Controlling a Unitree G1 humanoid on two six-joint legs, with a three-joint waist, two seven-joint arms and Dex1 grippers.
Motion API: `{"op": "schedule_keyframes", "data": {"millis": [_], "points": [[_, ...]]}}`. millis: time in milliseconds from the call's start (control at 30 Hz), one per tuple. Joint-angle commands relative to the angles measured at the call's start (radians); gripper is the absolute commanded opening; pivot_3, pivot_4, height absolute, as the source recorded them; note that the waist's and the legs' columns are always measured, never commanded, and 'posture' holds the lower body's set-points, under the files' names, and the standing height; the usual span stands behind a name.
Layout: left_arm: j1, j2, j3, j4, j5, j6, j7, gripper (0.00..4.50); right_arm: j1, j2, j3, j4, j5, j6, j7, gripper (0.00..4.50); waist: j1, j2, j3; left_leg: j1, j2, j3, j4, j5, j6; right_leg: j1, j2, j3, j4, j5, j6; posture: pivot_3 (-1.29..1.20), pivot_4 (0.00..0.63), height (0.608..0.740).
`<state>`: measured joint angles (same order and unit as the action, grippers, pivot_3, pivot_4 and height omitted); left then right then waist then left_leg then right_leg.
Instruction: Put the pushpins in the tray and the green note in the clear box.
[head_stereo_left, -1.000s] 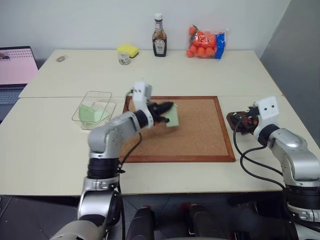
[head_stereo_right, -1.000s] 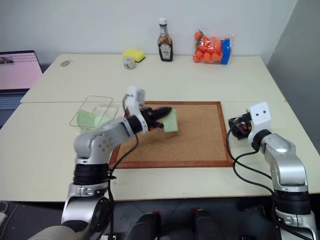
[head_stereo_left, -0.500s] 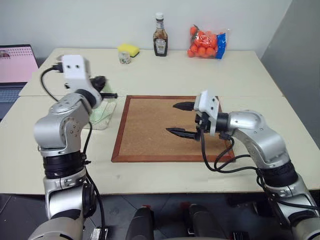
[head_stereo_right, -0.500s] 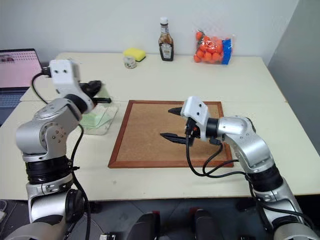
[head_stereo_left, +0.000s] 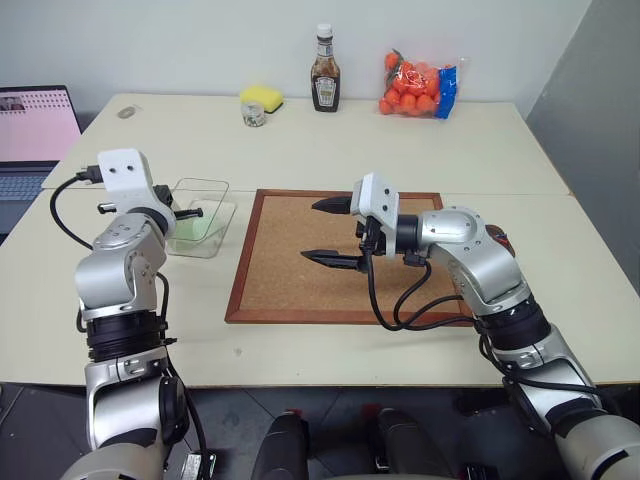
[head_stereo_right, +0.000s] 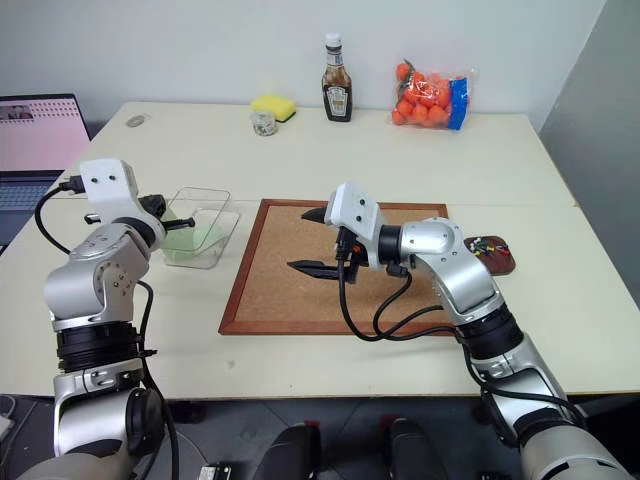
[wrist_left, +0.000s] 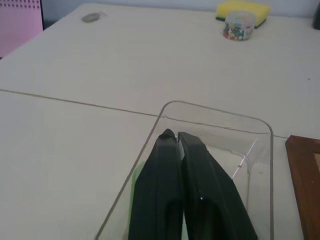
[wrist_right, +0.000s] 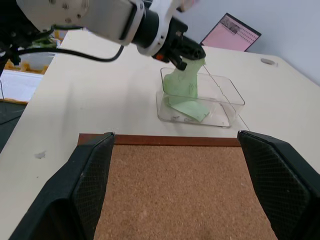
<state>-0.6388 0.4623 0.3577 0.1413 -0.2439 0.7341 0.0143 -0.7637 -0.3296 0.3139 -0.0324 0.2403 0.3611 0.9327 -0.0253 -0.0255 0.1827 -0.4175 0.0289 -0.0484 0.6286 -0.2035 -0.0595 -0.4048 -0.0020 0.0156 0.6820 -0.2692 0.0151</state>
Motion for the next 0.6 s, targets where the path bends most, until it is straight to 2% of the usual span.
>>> {"op": "schedule_keyframes", "data": {"millis": [33, 200, 567, 600], "points": [[-0.031, -0.009, 0.035, -0.016, -0.004, -0.030, 0.027, 1.06, -0.026, 0.009, -0.011, -0.019, -0.009, -0.017, -0.003, 4.20, 0.000, 0.000, 0.000, 0.000, 0.000, 0.000, 0.000, 0.000, 0.000, 0.000, 0.000, 0.000, 0.000, 0.000, 0.000, 0.00, 0.150, 0.740], [-0.057, -0.058, 0.084, -0.026, -0.041, 0.015, 0.080, 2.08, -0.020, 0.009, -0.012, -0.032, -0.019, -0.009, -0.004, 4.20, 0.000, 0.000, 0.000, 0.000, 0.000, 0.000, 0.000, 0.000, 0.000, 0.000, 0.000, 0.000, 0.000, 0.000, 0.000, 0.00, 0.150, 0.740], [-0.027, -0.007, -0.035, -0.020, 0.020, 0.062, 0.010, 4.30, -0.008, 0.008, -0.017, -0.044, -0.030, -0.009, -0.024, 4.20, -0.002, 0.000, 0.000, 0.000, 0.000, 0.000, 0.000, 0.000, 0.000, 0.000, 0.000, 0.000, 0.000, 0.000, 0.000, 0.00, 0.150, 0.740], [-0.027, 0.004, -0.051, -0.014, 0.025, 0.060, -0.008, 4.30, -0.008, 0.008, -0.017, -0.044, -0.030, -0.009, -0.026, 4.20, -0.002, 0.000, 0.000, 0.000, 0.000, 0.000, 0.000, 0.000, 0.000, 0.000, 0.000, 0.000, 0.000, 0.000, 0.000, 0.00, 0.150, 0.740]]}}
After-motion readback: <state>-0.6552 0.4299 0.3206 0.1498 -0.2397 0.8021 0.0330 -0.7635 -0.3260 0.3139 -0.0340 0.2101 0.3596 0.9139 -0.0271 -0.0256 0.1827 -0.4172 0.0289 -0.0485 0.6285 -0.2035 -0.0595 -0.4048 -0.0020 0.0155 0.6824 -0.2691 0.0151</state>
